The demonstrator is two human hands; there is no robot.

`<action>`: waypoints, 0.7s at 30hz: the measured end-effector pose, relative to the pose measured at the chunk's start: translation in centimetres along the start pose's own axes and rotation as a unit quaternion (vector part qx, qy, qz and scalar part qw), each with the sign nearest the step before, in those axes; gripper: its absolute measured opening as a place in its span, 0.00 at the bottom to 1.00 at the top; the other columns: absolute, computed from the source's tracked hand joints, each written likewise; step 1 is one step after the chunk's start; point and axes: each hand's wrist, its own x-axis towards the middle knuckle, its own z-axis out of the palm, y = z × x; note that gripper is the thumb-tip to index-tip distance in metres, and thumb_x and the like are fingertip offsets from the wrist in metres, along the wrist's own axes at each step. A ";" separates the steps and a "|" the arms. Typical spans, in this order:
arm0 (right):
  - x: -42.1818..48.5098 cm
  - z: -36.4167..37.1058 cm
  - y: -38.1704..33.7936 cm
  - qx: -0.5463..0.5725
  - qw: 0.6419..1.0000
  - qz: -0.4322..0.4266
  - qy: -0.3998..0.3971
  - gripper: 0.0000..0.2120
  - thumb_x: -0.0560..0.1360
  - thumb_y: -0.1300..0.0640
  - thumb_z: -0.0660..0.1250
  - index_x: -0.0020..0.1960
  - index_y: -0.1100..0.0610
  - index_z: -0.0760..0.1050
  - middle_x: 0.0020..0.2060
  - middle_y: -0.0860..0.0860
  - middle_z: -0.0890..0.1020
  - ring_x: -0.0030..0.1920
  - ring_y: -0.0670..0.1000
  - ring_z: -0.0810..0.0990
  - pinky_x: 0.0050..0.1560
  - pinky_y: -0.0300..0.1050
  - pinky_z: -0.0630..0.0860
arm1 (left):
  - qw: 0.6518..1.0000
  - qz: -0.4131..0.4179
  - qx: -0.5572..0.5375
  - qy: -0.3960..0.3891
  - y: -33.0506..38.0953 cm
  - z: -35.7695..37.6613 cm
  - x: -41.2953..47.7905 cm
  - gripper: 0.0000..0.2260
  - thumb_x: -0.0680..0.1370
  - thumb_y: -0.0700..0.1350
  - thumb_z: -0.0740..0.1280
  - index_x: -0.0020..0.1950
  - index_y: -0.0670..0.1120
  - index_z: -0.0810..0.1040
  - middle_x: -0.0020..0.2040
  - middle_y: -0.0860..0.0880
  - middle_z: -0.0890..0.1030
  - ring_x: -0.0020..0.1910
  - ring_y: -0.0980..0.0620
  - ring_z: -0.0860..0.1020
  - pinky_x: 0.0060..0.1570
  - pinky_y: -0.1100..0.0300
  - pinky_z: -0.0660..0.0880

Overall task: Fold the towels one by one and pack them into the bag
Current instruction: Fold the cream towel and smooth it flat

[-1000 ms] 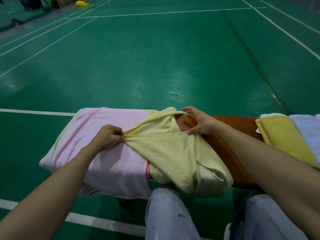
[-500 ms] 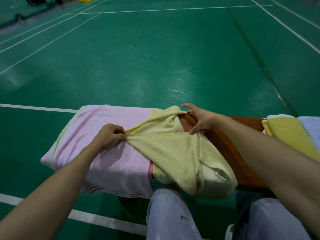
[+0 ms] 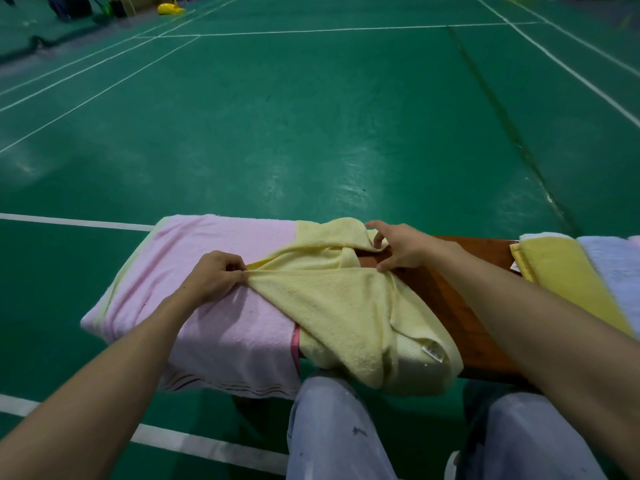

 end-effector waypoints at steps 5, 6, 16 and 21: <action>-2.6 1.0 0.9 -0.005 0.999 -0.013 0.035 0.39 0.75 0.49 0.72 0.78 0.50 0.54 0.53 0.47 0.78 0.56 0.51 0.75 0.58 0.47 0.72 | 0.999 0.014 0.023 0.021 0.5 0.4 -0.4 0.05 0.76 0.42 0.68 0.40 0.46 0.81 0.36 0.50 0.79 0.36 0.53 0.75 0.36 0.62 0.71; -3.2 1.0 1.1 0.001 0.999 -0.012 0.042 0.38 0.75 0.48 0.72 0.78 0.49 0.54 0.52 0.46 0.79 0.57 0.51 0.73 0.60 0.49 0.71 | 0.999 0.016 0.024 0.023 0.6 0.4 -0.5 0.05 0.76 0.42 0.69 0.40 0.47 0.81 0.35 0.51 0.79 0.35 0.55 0.74 0.35 0.63 0.70; -7.4 1.2 3.4 0.076 0.996 0.000 0.051 0.36 0.76 0.59 0.71 0.76 0.48 0.55 0.54 0.47 0.77 0.53 0.50 0.78 0.58 0.47 0.76 | 0.999 0.004 0.040 0.009 1.3 0.7 -0.2 0.05 0.77 0.47 0.69 0.44 0.46 0.81 0.39 0.51 0.78 0.38 0.54 0.74 0.34 0.64 0.68; -7.6 1.4 4.3 0.080 0.989 0.015 0.123 0.34 0.75 0.61 0.72 0.74 0.48 0.59 0.62 0.49 0.77 0.61 0.52 0.74 0.62 0.47 0.71 | 0.999 -0.005 0.048 0.002 1.2 0.7 0.0 0.05 0.77 0.47 0.69 0.45 0.46 0.81 0.40 0.49 0.79 0.39 0.52 0.75 0.35 0.63 0.68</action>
